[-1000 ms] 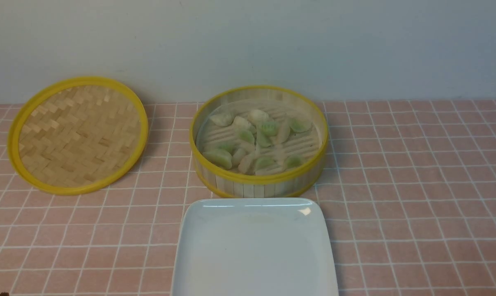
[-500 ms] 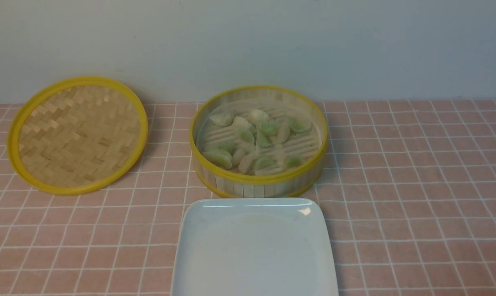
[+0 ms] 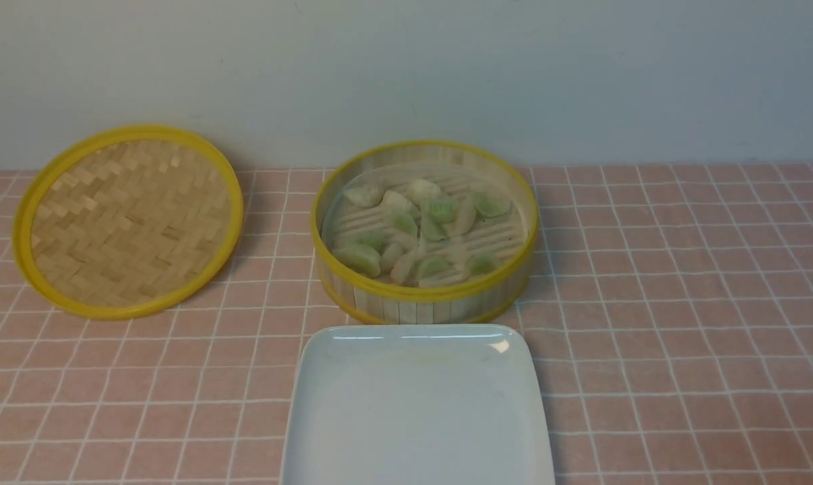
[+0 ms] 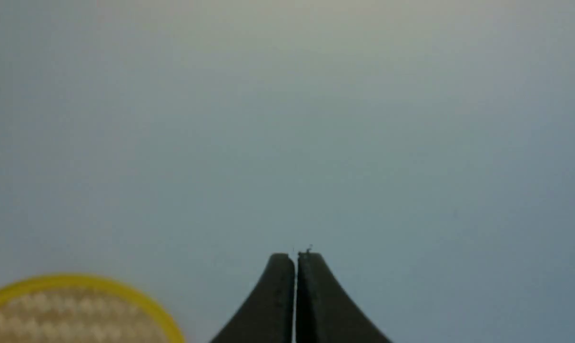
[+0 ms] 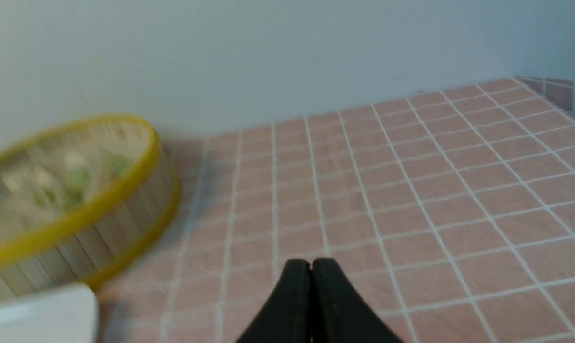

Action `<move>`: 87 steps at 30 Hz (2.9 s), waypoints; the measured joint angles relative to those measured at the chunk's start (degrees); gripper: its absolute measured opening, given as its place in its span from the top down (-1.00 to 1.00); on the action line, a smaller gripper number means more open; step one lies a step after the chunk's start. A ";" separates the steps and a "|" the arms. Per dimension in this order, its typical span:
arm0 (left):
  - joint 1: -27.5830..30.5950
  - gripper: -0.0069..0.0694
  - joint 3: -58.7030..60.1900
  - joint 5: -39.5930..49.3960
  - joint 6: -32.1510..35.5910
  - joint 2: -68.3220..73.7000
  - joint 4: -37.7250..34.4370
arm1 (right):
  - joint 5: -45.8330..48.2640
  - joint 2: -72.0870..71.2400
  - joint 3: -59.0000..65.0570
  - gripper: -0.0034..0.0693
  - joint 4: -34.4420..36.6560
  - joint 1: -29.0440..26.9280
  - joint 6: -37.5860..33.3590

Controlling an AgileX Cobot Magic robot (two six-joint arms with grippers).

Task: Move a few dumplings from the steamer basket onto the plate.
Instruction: Use the left arm to grab a dumpling from the steamer, then use the left arm to put the dumpling into the plate

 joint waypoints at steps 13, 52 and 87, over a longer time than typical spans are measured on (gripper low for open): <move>-0.06 0.83 -22.99 44.79 22.72 48.16 -3.88 | -13.79 0.00 0.00 0.95 26.30 -0.01 5.55; -18.36 -0.13 -84.49 35.77 29.75 118.43 8.43 | 46.64 47.64 -48.62 0.95 18.47 -0.06 -20.97; -21.00 0.64 -89.02 57.41 18.43 94.09 2.01 | 49.01 47.64 -48.62 0.95 21.31 -0.06 -21.34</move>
